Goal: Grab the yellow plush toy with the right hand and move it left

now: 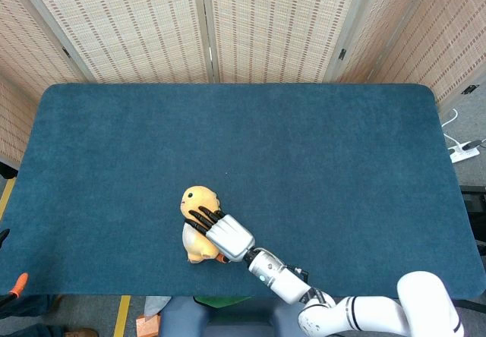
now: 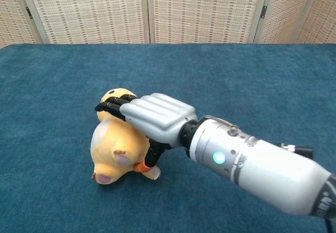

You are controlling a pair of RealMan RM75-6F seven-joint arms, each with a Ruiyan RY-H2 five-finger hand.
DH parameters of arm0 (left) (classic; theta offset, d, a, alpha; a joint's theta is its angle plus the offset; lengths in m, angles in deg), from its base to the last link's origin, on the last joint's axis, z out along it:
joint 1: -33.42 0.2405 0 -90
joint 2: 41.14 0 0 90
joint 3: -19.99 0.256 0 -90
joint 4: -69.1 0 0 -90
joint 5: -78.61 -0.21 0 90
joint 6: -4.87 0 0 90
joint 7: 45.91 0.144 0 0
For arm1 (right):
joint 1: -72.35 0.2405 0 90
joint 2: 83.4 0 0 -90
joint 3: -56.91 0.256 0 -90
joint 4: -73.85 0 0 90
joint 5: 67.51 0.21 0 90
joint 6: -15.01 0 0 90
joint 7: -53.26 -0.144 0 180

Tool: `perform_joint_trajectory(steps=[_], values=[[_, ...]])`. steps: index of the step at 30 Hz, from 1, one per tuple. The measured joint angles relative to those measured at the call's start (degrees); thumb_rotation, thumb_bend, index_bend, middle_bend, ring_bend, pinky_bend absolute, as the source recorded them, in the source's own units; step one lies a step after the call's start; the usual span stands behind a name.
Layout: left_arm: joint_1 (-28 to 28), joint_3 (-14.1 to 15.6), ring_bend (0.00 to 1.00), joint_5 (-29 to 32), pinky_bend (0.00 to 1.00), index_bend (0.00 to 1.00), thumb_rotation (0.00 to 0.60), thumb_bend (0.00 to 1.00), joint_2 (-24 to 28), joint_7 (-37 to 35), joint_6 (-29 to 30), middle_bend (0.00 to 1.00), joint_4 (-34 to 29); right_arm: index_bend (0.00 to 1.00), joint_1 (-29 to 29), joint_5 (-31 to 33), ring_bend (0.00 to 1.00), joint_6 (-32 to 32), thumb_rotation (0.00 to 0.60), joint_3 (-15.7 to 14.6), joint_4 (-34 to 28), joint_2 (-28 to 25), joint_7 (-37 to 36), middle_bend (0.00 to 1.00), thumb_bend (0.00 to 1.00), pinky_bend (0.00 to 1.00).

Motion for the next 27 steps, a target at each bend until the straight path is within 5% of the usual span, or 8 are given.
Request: perform_joint_trajectory(steps=[9,13,19,27], values=[[-0.5,0.5,0.01,-2.9,0.18,0.0,0.6,0.34,-1.3,2.6,0.9,0.0,-0.1,0.0,-7.0,-4.2,0.0,-9.7,0.6,-4.8,-18.6,-18.8,0.1,0.0,0.11,0.0],[-1.0,1.6,0.09,-7.7,0.25,0.01,0.6,0.34,-2.8,2.4,2.3,0.06,0.2,0.0,-13.4,-10.0,0.0,-18.3,0.6,-10.2,-21.4,-28.4,-3.8,0.0,0.11,0.0],[-3.4,3.7,0.13,-18.3,0.32,0.03,0.6,0.32,-5.7,8.2,1.8,0.12,-2.3,0.0,-24.9,-16.3,0.0,-35.1,0.6,-17.3,-17.0,-36.2,-14.0,0.0,0.11,0.0],[-10.4,4.0,0.08,-25.5,0.27,0.0,0.6,0.31,-15.0,23.3,-11.0,0.11,-11.9,0.0,-37.4,-21.1,0.0,-53.5,0.6,-20.2,-5.3,-41.1,-31.0,0.0,0.11,0.0]])
